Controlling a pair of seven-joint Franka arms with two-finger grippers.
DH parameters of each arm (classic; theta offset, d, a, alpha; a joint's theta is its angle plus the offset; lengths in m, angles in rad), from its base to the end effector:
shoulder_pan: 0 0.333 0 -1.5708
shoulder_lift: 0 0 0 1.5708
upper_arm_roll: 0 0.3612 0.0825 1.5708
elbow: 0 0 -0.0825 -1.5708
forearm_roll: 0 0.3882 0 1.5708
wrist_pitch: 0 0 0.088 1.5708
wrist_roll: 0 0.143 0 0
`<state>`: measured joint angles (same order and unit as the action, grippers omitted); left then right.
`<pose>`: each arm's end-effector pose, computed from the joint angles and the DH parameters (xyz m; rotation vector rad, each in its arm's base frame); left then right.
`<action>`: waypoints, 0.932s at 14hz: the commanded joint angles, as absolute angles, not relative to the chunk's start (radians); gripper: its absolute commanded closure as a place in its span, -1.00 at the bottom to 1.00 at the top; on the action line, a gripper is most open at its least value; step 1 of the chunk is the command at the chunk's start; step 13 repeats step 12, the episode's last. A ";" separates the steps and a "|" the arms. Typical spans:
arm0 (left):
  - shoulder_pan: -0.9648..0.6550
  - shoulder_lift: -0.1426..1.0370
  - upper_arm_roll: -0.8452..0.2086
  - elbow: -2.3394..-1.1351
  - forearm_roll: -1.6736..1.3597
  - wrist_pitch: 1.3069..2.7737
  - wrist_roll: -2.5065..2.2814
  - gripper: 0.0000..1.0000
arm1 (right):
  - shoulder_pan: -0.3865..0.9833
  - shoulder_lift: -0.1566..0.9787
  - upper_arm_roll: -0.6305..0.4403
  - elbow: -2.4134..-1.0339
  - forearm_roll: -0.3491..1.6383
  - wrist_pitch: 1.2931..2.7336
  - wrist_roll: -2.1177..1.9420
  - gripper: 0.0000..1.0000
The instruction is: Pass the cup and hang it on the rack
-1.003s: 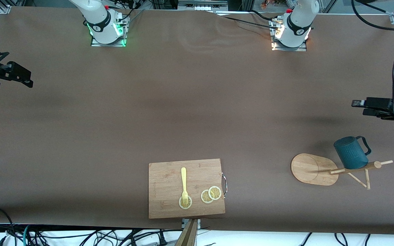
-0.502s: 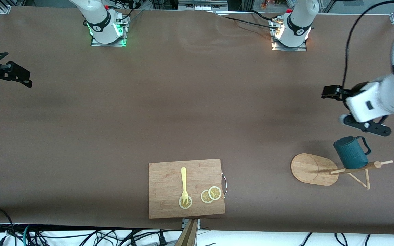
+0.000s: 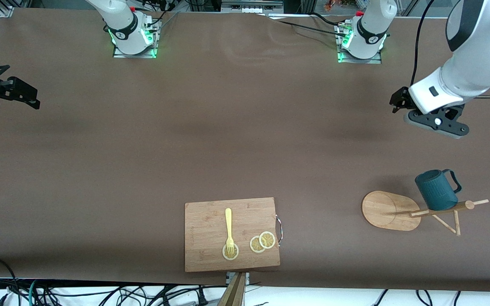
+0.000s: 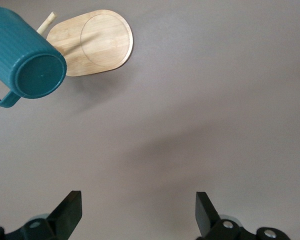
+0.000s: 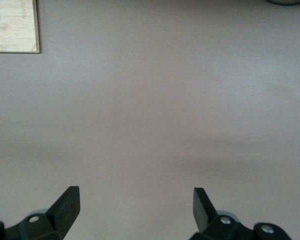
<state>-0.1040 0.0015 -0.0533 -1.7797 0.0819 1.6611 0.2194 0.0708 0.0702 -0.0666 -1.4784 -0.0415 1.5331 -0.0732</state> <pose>0.5452 -0.0753 0.5416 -3.0010 0.5912 0.1877 0.5796 -0.0021 0.6345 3.0936 0.1181 -0.0262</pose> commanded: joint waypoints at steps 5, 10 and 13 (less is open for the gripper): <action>-0.058 0.058 -0.058 -1.654 0.046 1.683 0.040 -1.00 | 0.066 0.086 -0.069 -1.460 -0.029 1.532 -0.071 -1.00; -0.054 0.037 -0.063 -1.649 0.043 1.646 0.046 -1.00 | 0.066 0.086 -0.069 -1.460 -0.029 1.532 -0.063 -1.00; -0.052 0.038 -0.061 -1.647 0.043 1.643 0.046 -1.00 | 0.066 0.086 -0.069 -1.460 -0.029 1.531 -0.061 -1.00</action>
